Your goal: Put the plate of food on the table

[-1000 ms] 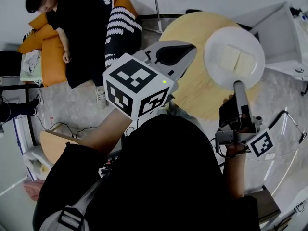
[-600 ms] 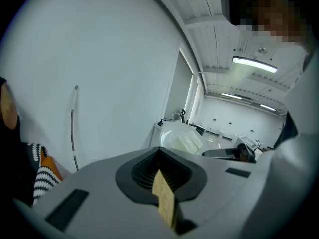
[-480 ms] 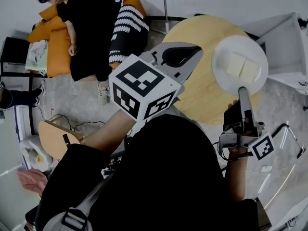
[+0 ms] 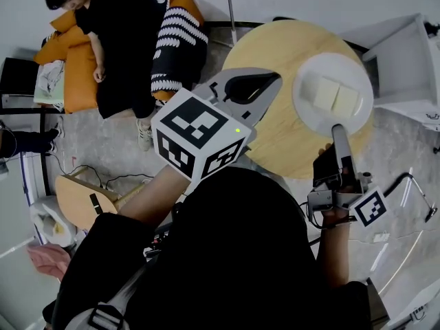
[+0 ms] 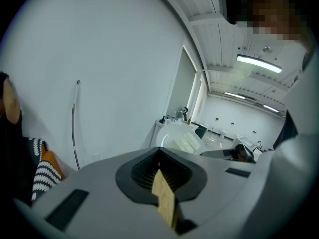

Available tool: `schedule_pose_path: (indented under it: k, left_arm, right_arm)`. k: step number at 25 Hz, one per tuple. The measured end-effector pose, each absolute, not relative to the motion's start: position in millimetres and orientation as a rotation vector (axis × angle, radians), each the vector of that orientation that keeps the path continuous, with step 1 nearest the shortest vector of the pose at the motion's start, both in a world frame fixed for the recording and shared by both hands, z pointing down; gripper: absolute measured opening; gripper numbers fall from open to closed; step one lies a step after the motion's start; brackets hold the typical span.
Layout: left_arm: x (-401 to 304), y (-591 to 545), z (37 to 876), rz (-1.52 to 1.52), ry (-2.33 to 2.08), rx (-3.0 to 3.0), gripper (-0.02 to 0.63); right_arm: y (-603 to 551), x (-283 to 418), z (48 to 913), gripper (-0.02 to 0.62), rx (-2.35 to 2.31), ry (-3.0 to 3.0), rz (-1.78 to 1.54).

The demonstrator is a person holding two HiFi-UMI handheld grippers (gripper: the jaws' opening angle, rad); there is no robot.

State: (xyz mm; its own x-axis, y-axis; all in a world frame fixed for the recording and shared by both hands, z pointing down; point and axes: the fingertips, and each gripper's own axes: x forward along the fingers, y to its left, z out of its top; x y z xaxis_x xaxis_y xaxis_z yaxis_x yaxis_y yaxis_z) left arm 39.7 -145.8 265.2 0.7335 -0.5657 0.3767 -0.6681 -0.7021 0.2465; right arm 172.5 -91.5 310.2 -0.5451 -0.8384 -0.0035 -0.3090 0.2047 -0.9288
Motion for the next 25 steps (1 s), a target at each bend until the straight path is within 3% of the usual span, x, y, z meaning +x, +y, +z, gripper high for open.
schedule_pose_path:
  k: [25]
  left_arm:
    - [42.4, -143.5, 283.7, 0.473, -0.918, 2.497, 0.008]
  right_arm:
    - [-90.8, 188.2, 351.0, 0.021, -1.143, 1.903, -1.418]
